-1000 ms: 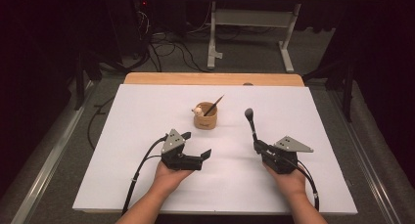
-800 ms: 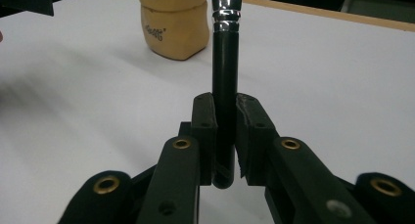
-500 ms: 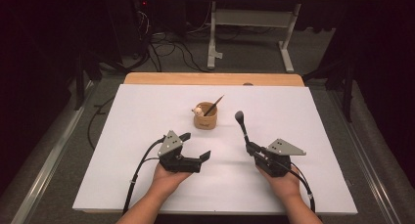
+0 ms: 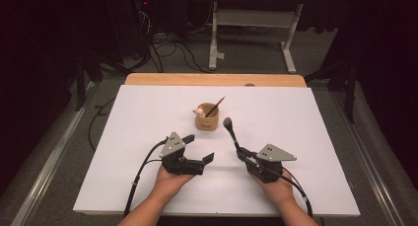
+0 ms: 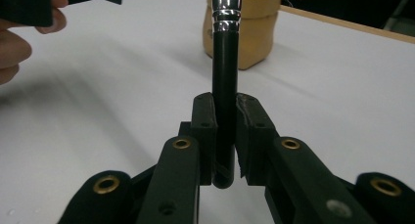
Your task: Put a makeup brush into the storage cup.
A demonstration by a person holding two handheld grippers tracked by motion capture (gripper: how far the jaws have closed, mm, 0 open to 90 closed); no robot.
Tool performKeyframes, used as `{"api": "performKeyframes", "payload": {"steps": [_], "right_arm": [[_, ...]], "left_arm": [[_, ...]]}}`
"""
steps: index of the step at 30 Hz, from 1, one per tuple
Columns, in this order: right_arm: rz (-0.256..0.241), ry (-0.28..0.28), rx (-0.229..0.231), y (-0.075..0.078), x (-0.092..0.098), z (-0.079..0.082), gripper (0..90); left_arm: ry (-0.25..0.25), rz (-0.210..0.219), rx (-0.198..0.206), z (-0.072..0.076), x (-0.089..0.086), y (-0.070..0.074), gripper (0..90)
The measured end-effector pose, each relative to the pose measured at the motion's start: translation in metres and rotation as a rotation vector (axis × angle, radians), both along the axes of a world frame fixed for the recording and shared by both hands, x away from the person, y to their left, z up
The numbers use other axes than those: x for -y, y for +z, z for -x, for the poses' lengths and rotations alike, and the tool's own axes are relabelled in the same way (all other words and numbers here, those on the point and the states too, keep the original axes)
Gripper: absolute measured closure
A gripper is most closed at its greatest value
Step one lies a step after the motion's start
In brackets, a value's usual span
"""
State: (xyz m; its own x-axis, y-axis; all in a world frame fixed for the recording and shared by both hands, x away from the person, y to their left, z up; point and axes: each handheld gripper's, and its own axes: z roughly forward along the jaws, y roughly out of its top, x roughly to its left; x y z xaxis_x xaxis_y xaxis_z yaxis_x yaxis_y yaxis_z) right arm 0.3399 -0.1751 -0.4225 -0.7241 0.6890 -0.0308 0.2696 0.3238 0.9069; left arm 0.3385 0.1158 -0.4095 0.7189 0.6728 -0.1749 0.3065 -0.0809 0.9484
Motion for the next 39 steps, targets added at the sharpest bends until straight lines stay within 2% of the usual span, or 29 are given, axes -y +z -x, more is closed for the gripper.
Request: {"api": "performKeyframes", "payload": {"steps": [9,14,29,34,39], "right_arm": [[0.011,0.065,0.01,-0.002,-0.018,0.009,81.5],[0.012,0.093,0.021,-0.002,-0.025,0.013,81.4],[0.02,0.139,0.03,-0.005,-0.04,0.019,81.4],[0.019,0.144,0.025,-0.005,-0.044,0.021,81.4],[0.022,0.153,0.032,-0.005,-0.045,0.021,81.5]], "left_arm": [[-0.022,0.004,0.002,0.003,0.006,0.001,5.9],[-0.031,0.021,-0.004,0.003,0.006,0.002,7.3],[-0.034,0.047,-0.013,0.002,0.003,0.004,15.7],[-0.037,0.059,-0.029,0.0,0.003,0.003,17.2],[-0.045,0.066,-0.035,0.0,0.001,0.003,23.3]]}}
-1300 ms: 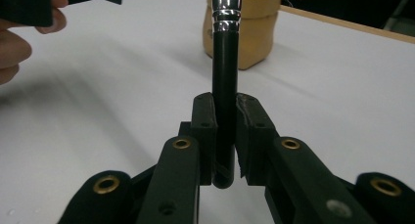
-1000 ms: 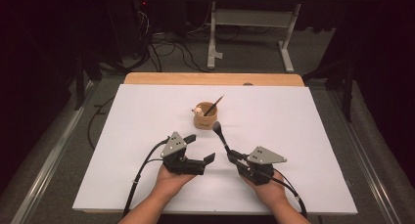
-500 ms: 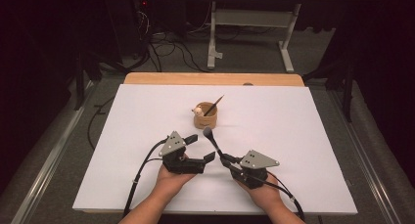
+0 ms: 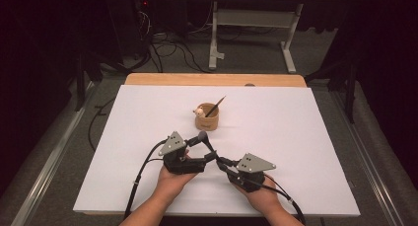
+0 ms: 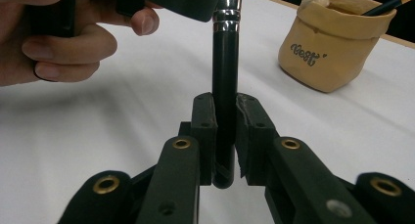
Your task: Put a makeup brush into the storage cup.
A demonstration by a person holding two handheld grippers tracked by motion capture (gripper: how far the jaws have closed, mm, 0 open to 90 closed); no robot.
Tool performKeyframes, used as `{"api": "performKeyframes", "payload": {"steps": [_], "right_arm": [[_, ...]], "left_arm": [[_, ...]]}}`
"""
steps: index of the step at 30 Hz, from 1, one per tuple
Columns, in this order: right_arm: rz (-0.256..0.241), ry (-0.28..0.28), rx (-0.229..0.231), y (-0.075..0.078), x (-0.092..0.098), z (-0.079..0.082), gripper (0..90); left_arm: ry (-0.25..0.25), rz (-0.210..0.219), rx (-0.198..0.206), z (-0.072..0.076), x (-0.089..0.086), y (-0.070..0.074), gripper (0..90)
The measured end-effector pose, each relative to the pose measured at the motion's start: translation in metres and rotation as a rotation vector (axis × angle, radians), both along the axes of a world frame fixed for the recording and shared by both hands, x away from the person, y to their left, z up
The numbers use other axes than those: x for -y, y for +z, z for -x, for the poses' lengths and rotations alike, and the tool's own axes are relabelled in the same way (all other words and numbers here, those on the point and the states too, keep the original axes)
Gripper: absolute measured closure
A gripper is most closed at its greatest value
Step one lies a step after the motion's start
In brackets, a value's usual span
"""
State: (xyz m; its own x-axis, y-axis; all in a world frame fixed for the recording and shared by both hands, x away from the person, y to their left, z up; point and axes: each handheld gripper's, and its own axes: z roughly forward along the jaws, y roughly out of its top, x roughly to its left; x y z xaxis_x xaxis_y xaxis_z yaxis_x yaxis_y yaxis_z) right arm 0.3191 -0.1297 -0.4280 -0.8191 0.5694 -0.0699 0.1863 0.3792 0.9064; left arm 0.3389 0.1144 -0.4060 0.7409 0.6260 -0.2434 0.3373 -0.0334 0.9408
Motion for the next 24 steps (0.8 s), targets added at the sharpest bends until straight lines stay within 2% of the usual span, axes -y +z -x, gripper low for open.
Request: {"api": "performKeyframes", "payload": {"steps": [8,15,24], "right_arm": [[0.003,-0.002,-0.006,0.0,-0.0007,0.0007,81.4],[0.0,0.012,0.014,-0.0001,-0.0013,0.0002,81.5],[0.009,0.01,0.014,-0.0001,-0.0016,0.0002,81.4]], "left_arm": [[-0.01,0.024,-0.009,-0.0009,-0.002,-0.001,35.5],[-0.036,0.044,-0.018,-0.0008,-0.0023,-0.0013,48.0],[-0.059,0.052,-0.009,0.0007,-0.0017,-0.0014,61.2]]}}
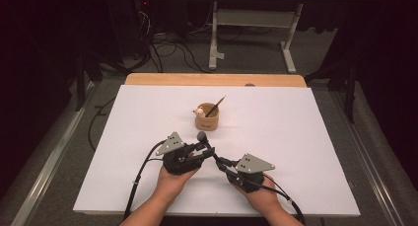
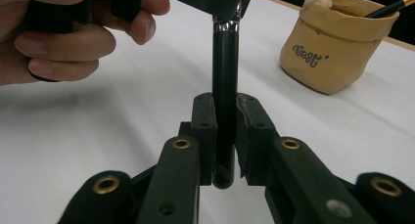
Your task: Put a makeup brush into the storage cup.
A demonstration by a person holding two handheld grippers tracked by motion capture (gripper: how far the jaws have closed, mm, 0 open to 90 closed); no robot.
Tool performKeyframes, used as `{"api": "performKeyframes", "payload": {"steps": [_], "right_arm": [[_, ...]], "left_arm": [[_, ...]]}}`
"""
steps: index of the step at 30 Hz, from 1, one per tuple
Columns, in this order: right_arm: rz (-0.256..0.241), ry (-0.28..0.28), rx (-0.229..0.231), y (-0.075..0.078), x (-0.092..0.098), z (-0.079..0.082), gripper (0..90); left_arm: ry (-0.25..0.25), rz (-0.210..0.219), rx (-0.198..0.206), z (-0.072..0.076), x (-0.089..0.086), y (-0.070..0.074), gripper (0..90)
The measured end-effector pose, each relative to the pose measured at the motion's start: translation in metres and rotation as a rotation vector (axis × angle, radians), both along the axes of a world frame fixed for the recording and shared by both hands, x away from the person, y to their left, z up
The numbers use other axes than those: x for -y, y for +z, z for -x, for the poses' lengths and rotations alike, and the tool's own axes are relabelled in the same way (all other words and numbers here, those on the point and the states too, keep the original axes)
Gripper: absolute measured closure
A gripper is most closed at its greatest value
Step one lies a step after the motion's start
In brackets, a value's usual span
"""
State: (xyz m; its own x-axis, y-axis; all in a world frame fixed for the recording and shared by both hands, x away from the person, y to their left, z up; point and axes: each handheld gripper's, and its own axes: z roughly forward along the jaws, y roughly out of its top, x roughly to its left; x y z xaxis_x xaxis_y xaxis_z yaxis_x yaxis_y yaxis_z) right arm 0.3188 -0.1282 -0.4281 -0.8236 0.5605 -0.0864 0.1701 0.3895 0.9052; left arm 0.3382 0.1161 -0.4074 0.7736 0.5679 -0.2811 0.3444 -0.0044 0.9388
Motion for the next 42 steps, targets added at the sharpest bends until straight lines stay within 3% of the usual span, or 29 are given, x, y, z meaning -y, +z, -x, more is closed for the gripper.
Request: {"api": "performKeyframes", "payload": {"steps": [11,36,42], "right_arm": [[0.003,-0.003,-0.004,-0.0005,-0.0012,0.0008,81.4],[0.003,-0.005,-0.001,-0.0017,-0.0022,-0.0004,80.1],[-0.006,-0.014,-0.032,-0.0012,-0.0014,-0.0008,69.3]], "left_arm": [[-0.006,0.001,0.018,0.0021,0.0005,0.0008,71.0],[-0.052,0.041,0.008,0.003,0.0022,0.0005,77.1],[-0.043,0.034,0.017,0.0038,0.0022,0.0009,77.8]]}}
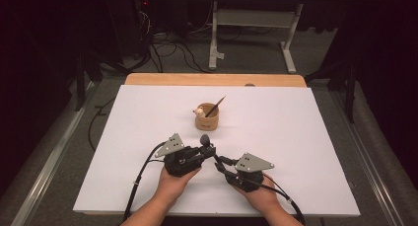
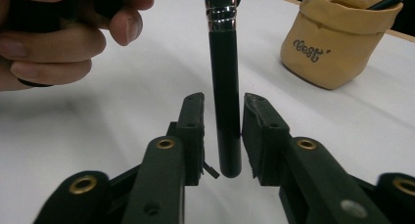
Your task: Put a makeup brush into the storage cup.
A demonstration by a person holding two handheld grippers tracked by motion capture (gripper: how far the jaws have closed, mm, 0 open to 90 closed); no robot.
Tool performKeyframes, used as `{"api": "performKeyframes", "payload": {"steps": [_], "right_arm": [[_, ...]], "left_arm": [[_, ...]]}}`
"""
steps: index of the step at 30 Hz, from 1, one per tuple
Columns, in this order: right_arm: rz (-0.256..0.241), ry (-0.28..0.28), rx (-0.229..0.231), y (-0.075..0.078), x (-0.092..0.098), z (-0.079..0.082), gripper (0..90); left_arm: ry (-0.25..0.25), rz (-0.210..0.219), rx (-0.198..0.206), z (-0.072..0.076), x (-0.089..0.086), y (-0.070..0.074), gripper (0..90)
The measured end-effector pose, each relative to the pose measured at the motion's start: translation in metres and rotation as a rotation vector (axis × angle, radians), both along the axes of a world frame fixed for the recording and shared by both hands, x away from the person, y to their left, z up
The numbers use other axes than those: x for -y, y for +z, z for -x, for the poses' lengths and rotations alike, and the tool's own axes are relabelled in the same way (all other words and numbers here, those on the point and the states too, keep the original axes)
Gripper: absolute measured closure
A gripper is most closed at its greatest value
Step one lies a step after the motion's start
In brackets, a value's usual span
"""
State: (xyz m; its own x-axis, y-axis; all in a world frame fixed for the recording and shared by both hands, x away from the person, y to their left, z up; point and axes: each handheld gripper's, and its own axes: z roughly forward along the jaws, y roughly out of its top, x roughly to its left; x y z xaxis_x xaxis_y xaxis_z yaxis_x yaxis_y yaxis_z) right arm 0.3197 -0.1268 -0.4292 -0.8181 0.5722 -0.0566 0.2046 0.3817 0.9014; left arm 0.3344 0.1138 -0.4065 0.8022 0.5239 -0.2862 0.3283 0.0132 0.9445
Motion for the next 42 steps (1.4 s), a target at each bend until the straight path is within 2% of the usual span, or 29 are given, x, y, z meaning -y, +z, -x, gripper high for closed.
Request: {"api": "performKeyframes", "payload": {"steps": [9,12,18,22,36,42], "right_arm": [[-0.011,-0.012,0.006,0.002,-0.001,-0.001,52.1],[-0.022,-0.021,0.011,0.003,0.0,0.0,49.7],[-0.038,-0.019,0.03,0.005,-0.001,0.002,48.6],[-0.036,-0.012,0.058,0.006,0.0,0.004,52.9],[-0.036,-0.009,0.066,0.006,-0.001,0.006,73.0],[-0.028,-0.001,0.086,0.007,0.0,0.006,79.7]], "left_arm": [[0.002,-0.028,0.007,0.002,0.003,-0.001,77.8],[0.002,-0.054,0.011,0.003,0.006,-0.002,77.8],[-0.014,-0.078,0.022,0.006,0.012,-0.003,77.8],[-0.024,-0.089,0.023,0.007,0.016,-0.004,77.7],[-0.028,-0.087,0.021,0.007,0.017,-0.004,77.7],[-0.03,-0.084,0.019,0.007,0.017,-0.004,77.7]]}}
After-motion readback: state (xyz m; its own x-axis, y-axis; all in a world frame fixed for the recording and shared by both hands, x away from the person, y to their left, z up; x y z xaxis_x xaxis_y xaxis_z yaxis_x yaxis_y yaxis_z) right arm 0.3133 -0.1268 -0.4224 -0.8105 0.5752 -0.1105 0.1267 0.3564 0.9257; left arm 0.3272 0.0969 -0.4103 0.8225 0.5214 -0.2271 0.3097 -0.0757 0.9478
